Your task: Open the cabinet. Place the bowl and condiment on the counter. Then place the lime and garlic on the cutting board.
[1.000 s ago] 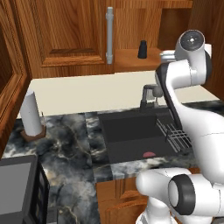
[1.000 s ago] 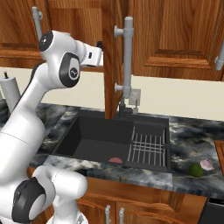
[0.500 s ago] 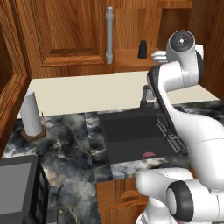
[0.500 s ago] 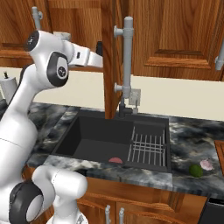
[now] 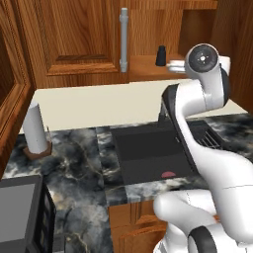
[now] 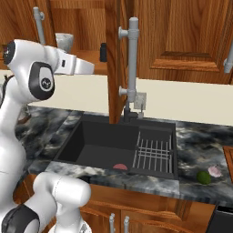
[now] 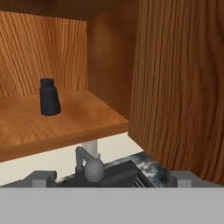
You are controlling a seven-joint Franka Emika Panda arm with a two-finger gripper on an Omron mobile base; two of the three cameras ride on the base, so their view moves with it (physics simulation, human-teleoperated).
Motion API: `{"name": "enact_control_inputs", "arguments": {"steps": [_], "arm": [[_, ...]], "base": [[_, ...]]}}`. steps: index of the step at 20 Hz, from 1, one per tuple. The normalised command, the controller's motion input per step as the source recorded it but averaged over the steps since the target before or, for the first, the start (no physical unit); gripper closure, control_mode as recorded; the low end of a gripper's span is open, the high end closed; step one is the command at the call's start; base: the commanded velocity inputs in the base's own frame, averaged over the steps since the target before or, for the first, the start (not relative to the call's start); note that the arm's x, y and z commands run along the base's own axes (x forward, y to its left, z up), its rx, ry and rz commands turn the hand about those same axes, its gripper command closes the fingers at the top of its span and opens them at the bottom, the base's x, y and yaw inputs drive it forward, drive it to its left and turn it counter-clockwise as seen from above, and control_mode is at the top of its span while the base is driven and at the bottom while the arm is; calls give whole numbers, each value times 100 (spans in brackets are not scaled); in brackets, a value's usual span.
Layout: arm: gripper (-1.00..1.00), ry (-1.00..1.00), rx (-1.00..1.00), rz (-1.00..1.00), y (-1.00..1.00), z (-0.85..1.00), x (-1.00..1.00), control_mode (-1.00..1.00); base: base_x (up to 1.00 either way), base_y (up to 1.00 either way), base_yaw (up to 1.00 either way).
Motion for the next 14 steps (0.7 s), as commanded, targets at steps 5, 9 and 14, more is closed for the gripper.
{"name": "enact_control_inputs", "arguments": {"steps": [5,9,14], "arm": [[-100,-4,0,1,37,0,-21,-100],[-100,-3,0,3,37,6,-20,-100],[-100,-2,0,4,40,4,-13,-100]], "base": [[0,0,0],[0,0,0],[0,0,0]]}}
